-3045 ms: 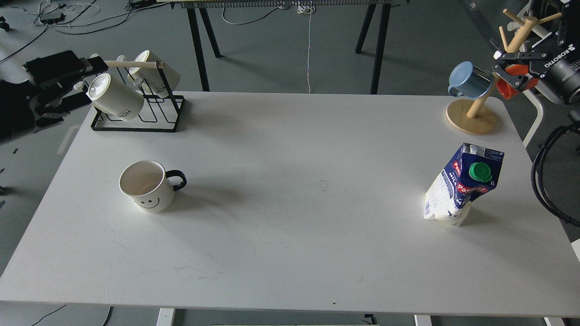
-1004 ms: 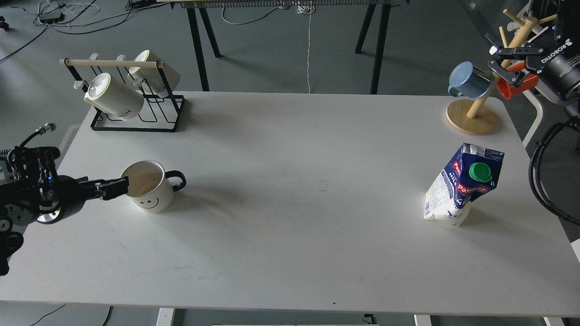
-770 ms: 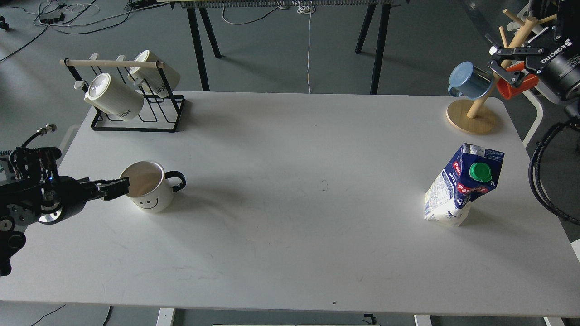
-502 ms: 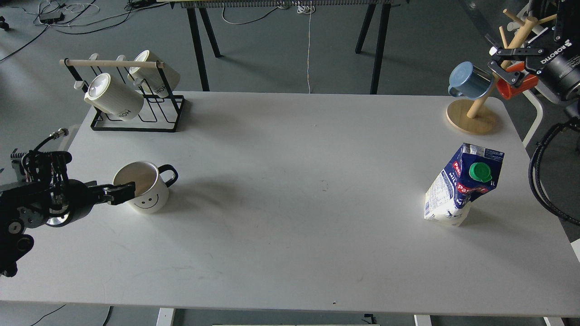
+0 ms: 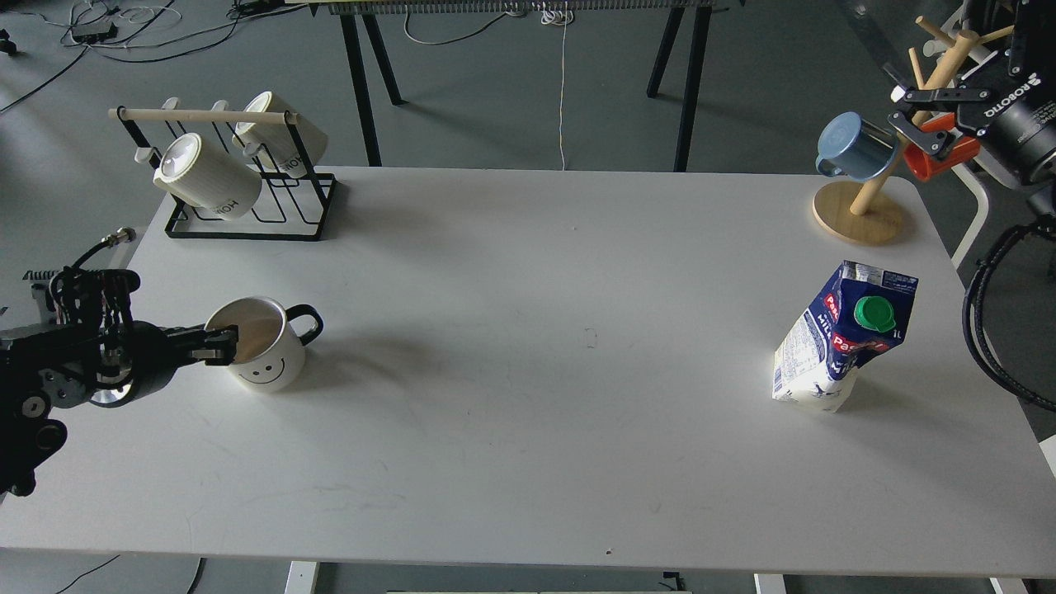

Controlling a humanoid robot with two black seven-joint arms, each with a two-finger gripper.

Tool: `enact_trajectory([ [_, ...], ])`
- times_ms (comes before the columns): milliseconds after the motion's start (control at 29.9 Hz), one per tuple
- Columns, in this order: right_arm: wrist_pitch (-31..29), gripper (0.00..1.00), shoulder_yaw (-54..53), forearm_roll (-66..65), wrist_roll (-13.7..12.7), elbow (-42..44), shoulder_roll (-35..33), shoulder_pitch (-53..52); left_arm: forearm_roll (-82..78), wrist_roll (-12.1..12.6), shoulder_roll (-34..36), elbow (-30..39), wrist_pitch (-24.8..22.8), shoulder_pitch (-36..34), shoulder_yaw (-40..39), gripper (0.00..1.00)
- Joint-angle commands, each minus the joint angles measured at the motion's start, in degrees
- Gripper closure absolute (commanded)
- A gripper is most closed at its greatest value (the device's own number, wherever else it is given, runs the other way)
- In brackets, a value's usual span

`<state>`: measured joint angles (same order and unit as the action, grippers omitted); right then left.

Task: Place cup and milk with both arms
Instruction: 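Reach the left gripper to the white smiley mug and grasp its rim, then carry the white mug with the left gripper toward the table center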

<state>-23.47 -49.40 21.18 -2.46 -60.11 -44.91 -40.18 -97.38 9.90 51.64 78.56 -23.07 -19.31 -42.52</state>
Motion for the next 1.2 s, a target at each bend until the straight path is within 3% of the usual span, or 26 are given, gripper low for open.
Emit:
enact_trajectory([
  [0,0.0,0.01,0.01,0.0,0.0,0.0,0.0,0.01,0.0,0.03,-0.05,0.1,-0.05,-0.11,-0.02,0.95],
  [368,0.0,0.01,0.01,0.0,0.0,0.17,0.09,0.01,-0.35,-0.06,0.22,1.5,0.04,-0.55,-0.11,0.99],
  [669,0.18,0.01,-0.17,0.0,0.0,0.17,0.17,-0.08,-0.35,0.46,4.53,10.38,-1.62,-3.79,-0.2,0.99],
  [903,0.7,0.01,-0.43,0.0,-0.09,0.17,0.26,-0.61,-0.35,4.59,0.93,14.43,-4.93,-10.21,-0.11,0.99],
  [1171,0.97,0.02,-4.91,0.0,0.09,0.61,1.75,-0.61,-0.44,13.99,-13.21,15.3,-4.93,-15.14,0.33,0.99],
])
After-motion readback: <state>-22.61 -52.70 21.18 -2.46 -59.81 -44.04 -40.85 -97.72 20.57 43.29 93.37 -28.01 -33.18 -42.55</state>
